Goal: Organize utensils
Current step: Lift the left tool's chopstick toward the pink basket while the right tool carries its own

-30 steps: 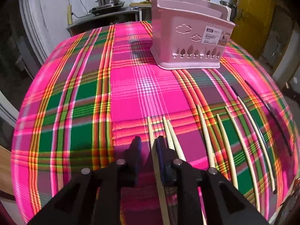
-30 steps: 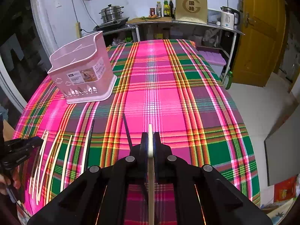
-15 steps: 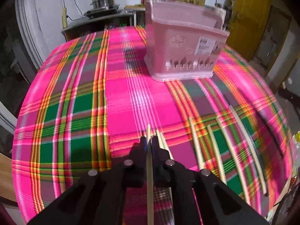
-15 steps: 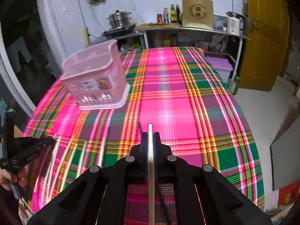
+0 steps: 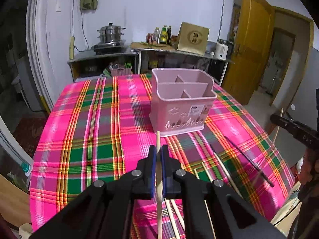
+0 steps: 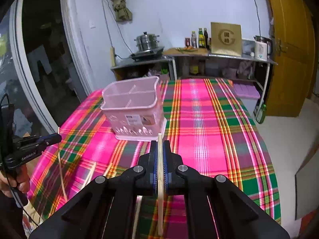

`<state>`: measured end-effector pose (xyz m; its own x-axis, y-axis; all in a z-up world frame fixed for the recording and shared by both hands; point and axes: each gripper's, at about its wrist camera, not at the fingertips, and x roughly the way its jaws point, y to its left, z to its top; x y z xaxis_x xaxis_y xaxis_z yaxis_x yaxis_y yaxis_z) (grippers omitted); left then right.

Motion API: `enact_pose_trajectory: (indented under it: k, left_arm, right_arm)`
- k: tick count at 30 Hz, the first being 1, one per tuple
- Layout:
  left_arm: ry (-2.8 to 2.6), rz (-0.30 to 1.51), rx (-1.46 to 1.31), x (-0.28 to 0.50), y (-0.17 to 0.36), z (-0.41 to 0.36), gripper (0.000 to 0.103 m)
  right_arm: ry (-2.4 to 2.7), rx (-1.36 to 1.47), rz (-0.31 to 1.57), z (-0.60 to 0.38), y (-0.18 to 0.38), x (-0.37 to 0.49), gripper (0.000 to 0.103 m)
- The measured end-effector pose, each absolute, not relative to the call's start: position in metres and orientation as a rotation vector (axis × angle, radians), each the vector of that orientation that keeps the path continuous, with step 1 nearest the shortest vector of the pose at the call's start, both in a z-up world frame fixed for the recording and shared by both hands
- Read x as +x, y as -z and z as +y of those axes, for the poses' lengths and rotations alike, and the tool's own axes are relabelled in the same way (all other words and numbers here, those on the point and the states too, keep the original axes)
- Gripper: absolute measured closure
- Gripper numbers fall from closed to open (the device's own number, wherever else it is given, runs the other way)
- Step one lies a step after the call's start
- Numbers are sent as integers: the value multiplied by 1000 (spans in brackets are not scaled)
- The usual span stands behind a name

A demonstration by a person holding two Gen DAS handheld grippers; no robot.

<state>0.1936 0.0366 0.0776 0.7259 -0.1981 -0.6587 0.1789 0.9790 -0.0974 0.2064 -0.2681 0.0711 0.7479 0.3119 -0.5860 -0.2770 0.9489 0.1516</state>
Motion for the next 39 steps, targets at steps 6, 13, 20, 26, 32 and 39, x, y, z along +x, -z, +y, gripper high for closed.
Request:
enact_pose_trajectory:
  k: [6, 13, 20, 26, 32, 39]
  left_arm:
    - [222, 682, -32, 186, -95, 36, 98]
    - [246, 640, -30, 185, -113, 29, 98]
    - [281, 619, -22, 192, -125, 17, 98]
    - [308, 612, -31, 209, -134, 11, 98]
    - [335, 592, -64, 236, -152, 11, 98]
    - [351, 539, -94, 270, -179, 11, 98]
  right_arm:
    - [-340, 37, 619, -262, -83, 201, 98]
    - [-357, 7, 600, -253, -92, 196, 98]
    - [-378, -29, 575, -239, -104, 197, 98]
    - [-398, -55, 551, -225, -116, 208, 98]
    - [-423, -61, 527, -211, -128, 228, 98]
    - [-448, -11, 491, -203, -147, 268, 98]
